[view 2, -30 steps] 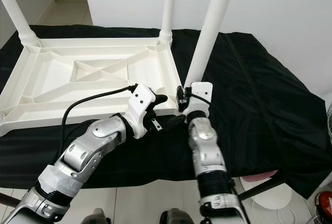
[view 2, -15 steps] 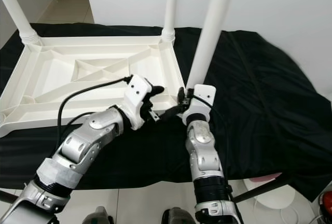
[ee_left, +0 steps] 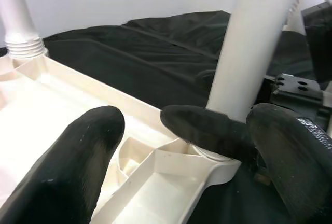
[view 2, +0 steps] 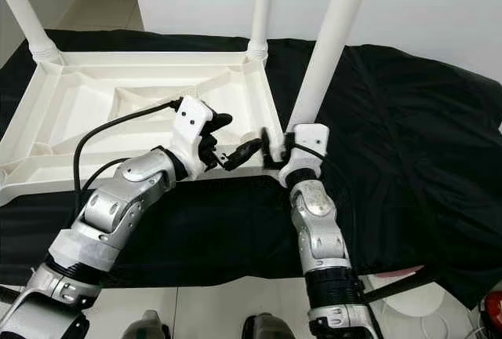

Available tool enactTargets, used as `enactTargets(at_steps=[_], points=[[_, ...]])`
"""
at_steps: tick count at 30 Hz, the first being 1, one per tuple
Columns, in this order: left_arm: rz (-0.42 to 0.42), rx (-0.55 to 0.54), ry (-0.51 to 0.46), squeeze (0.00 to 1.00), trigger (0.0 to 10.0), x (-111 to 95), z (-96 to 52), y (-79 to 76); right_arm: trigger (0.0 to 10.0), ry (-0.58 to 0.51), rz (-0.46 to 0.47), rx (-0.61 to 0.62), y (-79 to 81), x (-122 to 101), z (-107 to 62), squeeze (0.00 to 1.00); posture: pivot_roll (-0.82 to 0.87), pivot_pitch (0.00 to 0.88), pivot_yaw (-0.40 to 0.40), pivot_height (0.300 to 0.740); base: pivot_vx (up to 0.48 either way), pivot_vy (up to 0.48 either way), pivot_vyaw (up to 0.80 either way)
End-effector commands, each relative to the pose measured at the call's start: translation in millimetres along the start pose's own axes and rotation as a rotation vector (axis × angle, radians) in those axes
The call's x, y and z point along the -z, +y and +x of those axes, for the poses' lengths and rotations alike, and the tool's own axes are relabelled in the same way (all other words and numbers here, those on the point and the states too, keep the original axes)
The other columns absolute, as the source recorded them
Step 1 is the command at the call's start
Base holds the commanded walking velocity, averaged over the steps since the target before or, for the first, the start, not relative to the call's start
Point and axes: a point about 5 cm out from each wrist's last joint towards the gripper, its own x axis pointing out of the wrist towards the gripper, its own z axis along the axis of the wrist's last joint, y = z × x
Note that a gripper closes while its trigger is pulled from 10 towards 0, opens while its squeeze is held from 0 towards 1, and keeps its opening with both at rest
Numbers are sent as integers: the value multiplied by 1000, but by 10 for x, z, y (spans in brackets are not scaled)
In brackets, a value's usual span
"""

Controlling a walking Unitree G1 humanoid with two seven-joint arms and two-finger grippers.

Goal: Building children table

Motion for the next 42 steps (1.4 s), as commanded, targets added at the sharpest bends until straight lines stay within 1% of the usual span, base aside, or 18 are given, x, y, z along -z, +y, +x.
enactTargets(at_steps=[1, 5, 7, 8, 9, 10, 14, 16, 18, 23, 24, 31, 33, 34, 36, 38, 40, 42], points=[[-7, 13, 5, 0, 10000, 7, 0, -44, 10000, 12, -1, -35, 7, 14, -23, 0, 118, 33, -77, 740, 0, 0, 0], [-40, 98, 12, 0, 10000, 27, -58, -203, 10000, 40, -93, -169, -253, -26, 19, 0, 124, 45, -98, 740, 0, 0, 0], [-43, 111, 16, 0, 10000, 46, -72, -227, 10000, 47, -100, -184, -292, -26, 28, 0, 121, 47, -99, 740, 0, 0, 0], [-54, 122, 20, 0, 10000, 76, -87, -259, 1216, 63, -110, -198, -323, -9, 15, 0, 115, 42, -96, 740, 0, 0, 0], [-61, 127, 23, 0, 10000, 97, -96, -278, 1216, 73, -117, -206, -340, 5, 2, 0, 115, 42, -96, 740, 0, 0, 0], [-85, 127, 19, 0, 10000, 96, -102, -295, 0, 74, -112, -213, -348, -2, -26, 0, 80, 81, -83, 740, 0, 0, 0], [-75, 140, 32, 0, 10000, 111, -50, -254, 0, 82, -93, -218, -341, 32, -132, 0, 67, 66, -61, 740, 0, 0, 0], [-75, 140, 32, 0, 10000, 111, -50, -254, 0, 82, -93, -218, -341, 32, -132, 0, 67, 66, -61, 740, 0, 0, 0], [-74, 138, 14, 0, 10000, 29, 5, -187, 0, 85, -66, -231, -295, 83, -219, 0, 52, 48, -34, 740, 0, 0, 0], [-79, 136, -1, 0, 10000, -30, 23, -156, 0, 95, -44, -229, -272, 120, -249, 0, 54, 45, -39, 740, 0, 0, 0], [-85, 133, -7, 0, 10000, -40, 17, -146, 10000, 100, -44, -224, -275, 133, -225, 0, 58, 58, -46, 740, 0, 0, 0], [-87, 117, 7, 0, 10000, -1, -70, -110, 10000, 115, -44, -132, -216, 152, -72, 0, 61, 64, -40, 740, 0, 0, 0], [-94, 119, 0, 0, 10000, -14, -74, -109, 10000, 110, -39, -120, -204, 136, -64, 0, 61, 64, -40, 740, 0, 0, 0], [-89, 122, 6, 0, 10000, -13, -70, -105, 10000, 114, -20, -67, -196, 126, -53, 0, 61, 60, -39, 740, 0, 0, 0], [-82, 125, 12, 0, 10000, -9, -67, -103, 10000, 117, -8, -29, -193, 121, -48, 0, 61, 60, -39, 740, 0, 0, 0], [-82, 125, 12, 0, 10000, -9, -67, -103, 10000, 117, -8, -29, -193, 121, -48, 0, 61, 60, -39, 740, 0, 0, 0], [-91, 135, 15, 0, 10000, -8, -72, -117, 10000, 131, 40, 74, -83, 134, -46, 0, 69, 59, -46, 740, 0, 0, 0], [-91, 135, 15, 0, 10000, -8, -72, -117, 10000, 131, 40, 74, -83, 134, -46, 0, 69, 59, -46, 740, 0, 0, 0]])
